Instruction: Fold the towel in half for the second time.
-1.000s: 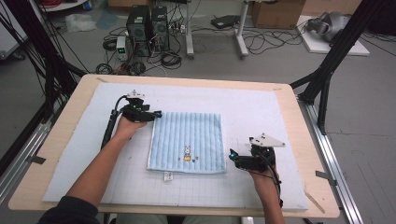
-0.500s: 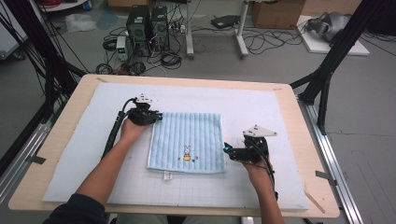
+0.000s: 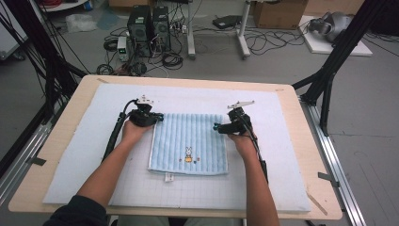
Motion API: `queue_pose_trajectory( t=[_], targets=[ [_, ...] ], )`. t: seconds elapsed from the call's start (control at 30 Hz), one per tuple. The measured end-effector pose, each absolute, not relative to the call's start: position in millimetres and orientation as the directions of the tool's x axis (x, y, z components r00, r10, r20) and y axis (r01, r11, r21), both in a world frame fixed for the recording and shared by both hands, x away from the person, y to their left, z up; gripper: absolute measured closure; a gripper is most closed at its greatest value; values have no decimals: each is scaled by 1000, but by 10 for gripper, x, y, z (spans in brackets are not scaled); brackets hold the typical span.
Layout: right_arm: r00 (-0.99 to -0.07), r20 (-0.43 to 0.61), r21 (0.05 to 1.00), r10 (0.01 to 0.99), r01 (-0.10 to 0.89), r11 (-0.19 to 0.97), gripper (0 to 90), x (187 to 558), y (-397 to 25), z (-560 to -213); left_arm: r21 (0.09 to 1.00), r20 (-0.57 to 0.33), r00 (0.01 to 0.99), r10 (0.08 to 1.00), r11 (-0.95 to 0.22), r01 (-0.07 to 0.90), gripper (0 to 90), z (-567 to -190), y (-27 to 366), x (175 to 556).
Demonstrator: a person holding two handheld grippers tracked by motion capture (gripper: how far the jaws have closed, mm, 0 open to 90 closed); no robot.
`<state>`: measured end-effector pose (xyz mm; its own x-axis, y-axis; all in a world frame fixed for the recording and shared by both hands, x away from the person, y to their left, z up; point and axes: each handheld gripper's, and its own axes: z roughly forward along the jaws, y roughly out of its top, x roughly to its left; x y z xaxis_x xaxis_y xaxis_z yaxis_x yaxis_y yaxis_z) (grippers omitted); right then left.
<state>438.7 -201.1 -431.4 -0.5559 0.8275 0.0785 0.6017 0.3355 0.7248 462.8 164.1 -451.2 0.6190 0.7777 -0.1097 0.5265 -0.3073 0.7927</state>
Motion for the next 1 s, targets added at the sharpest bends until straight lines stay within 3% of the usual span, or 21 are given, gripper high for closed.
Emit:
queue_pose_trajectory(
  t=[0.07,0.27,0.53,0.63,0.77,0.9,1.0],
  targets=[
    [-551,68,715,832,608,345,259,4465,-1970,-4336,793,-117,614,781,-298,531,843,-4514,1640,4628],
    [-538,26,679,842,628,380,478,4613,-1824,-4388,791,-127,609,783,-291,538,843,-4514,1647,4627],
    [-570,95,673,816,640,370,798,4629,-1792,-4382,792,-127,604,787,-286,539,849,-4515,1642,4621],
    [-572,57,674,818,627,391,822,4620,-1766,-4366,790,-139,595,791,-274,548,854,-4512,1650,4625],
    [-569,-66,711,820,549,439,828,4576,-1695,-4302,816,-122,570,813,-245,523,857,-4490,1649,4606],
    [-552,-67,751,831,521,406,827,4569,-1701,-4220,878,-144,558,817,-155,453,859,-4332,1713,4596],
    [-551,-62,772,832,502,389,819,4533,-1738,-4173,881,-126,594,795,-186,436,858,-4282,1732,4552]
  ],
)
